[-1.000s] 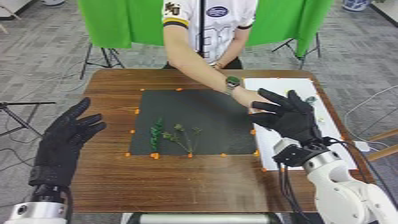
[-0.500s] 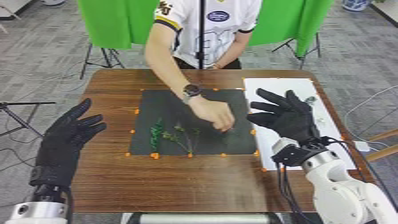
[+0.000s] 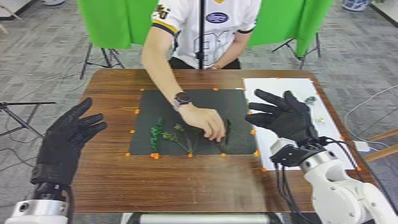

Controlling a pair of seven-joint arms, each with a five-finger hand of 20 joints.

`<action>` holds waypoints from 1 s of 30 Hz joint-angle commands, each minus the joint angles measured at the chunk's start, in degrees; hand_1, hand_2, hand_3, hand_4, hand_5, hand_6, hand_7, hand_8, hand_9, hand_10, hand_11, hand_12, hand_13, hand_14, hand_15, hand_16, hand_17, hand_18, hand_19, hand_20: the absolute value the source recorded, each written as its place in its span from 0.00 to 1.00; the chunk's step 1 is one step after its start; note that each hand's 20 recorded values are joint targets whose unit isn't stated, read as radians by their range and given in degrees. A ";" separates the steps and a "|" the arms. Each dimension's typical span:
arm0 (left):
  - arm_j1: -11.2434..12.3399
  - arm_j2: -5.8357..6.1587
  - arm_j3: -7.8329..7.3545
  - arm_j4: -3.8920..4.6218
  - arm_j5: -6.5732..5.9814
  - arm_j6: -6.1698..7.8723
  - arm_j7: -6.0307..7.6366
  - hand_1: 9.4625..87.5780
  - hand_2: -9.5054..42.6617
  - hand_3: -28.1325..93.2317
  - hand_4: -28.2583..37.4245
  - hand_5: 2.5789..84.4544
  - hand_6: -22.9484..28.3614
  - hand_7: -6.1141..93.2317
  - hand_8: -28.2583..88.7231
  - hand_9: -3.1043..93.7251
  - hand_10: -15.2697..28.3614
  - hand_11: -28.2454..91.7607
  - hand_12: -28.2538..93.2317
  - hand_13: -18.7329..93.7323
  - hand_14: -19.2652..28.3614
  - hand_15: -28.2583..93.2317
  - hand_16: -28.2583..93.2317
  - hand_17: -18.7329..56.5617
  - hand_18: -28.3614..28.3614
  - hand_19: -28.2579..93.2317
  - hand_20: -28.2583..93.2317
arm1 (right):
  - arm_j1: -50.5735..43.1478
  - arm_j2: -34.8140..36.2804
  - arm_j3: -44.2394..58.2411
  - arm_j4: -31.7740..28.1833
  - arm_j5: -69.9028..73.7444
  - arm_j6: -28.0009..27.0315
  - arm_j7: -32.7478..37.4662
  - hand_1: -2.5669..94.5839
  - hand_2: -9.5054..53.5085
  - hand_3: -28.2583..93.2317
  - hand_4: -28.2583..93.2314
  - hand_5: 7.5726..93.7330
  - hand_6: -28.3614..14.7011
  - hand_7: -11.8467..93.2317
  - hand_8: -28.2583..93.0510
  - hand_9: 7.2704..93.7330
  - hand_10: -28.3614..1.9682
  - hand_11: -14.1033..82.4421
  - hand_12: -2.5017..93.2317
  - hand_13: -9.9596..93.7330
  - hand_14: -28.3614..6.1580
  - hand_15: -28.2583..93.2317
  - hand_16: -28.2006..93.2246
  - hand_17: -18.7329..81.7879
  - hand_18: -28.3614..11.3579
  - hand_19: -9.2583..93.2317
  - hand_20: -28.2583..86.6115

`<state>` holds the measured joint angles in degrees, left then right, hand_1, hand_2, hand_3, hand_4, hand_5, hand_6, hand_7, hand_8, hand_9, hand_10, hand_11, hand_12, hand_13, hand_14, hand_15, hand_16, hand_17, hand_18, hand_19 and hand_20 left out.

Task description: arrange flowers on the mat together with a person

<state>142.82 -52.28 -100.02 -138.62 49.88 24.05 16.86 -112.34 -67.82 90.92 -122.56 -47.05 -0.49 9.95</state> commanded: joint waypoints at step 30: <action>3.04 0.70 0.63 -0.25 -0.39 1.14 2.05 0.10 0.29 0.85 0.00 0.35 0.56 0.21 0.15 0.37 0.81 0.46 0.32 0.36 0.97 0.66 0.15 0.11 0.94 0.65 0.30 | 1.88 5.51 0.49 -2.04 -24.24 9.57 3.87 0.25 0.21 0.86 0.03 0.47 0.58 0.23 0.15 0.49 0.29 0.31 0.18 0.52 0.21 0.67 0.31 0.33 0.03 0.67 0.39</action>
<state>144.66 -51.63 -99.66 -138.68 49.73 24.54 18.82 -110.84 -64.87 90.80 -123.19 -64.24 4.92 11.64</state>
